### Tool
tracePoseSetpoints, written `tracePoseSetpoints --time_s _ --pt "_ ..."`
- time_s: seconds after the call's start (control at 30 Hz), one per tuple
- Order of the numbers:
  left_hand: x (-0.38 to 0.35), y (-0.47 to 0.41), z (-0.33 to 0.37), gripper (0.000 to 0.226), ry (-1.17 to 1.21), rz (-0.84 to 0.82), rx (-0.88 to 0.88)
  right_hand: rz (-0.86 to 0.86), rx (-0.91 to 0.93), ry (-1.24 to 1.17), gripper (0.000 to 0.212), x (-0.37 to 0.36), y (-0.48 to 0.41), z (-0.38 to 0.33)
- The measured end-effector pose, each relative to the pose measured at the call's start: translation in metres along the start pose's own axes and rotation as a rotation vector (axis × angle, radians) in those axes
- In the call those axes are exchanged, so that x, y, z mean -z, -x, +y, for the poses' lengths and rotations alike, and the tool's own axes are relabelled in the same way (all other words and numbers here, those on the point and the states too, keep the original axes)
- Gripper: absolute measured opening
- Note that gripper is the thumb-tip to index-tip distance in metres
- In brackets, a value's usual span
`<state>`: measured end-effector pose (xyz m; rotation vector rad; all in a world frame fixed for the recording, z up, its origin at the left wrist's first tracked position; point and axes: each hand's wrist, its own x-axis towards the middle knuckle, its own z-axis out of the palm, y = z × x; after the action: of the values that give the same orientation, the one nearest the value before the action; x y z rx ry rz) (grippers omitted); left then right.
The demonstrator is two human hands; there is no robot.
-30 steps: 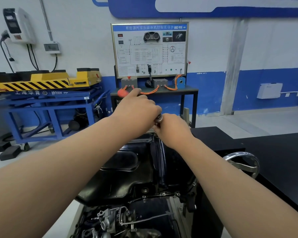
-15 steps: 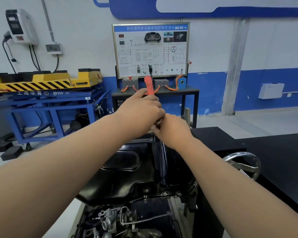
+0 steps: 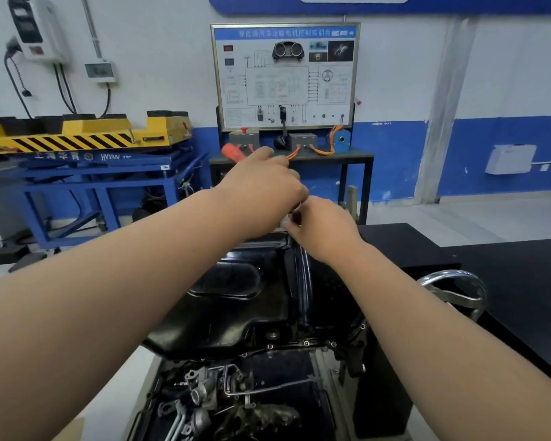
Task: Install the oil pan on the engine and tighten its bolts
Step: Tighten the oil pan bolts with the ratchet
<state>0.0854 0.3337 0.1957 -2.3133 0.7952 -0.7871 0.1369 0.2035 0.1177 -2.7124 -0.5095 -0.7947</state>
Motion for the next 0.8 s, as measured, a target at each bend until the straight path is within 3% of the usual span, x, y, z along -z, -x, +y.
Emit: tracePoseSetpoints --time_s 0.1,0.23,0.37,0.43,0.53,0.67,0.8 --pt "-0.003 -0.001 -0.005 0.032 -0.041 0.025 -0.026 0.010 0.019 0.042 0.026 0.003 0.001 0.002" --pt "0.000 0.000 -0.001 0.021 -0.003 -0.002 0.008 0.062 -0.039 0.075 0.032 0.000 0.001 0.005" --pt "0.001 -0.002 0.005 0.055 0.103 -0.086 0.171 0.018 -0.068 0.097 0.015 -0.002 -0.001 0.003" --pt "0.000 -0.004 0.008 0.046 0.139 -0.077 0.193 0.007 -0.088 0.077 0.009 -0.004 -0.003 0.003" --pt "0.000 -0.005 0.005 0.010 0.087 -0.024 0.064 0.025 -0.087 0.020 0.021 -0.003 -0.003 0.006" --pt "-0.009 -0.006 -0.002 0.035 -0.003 0.074 -0.022 0.020 -0.021 0.021 0.032 -0.004 -0.002 0.004" --pt "-0.013 -0.008 0.001 0.026 -0.003 0.092 -0.009 0.075 -0.054 0.068 0.039 -0.007 -0.001 0.007"
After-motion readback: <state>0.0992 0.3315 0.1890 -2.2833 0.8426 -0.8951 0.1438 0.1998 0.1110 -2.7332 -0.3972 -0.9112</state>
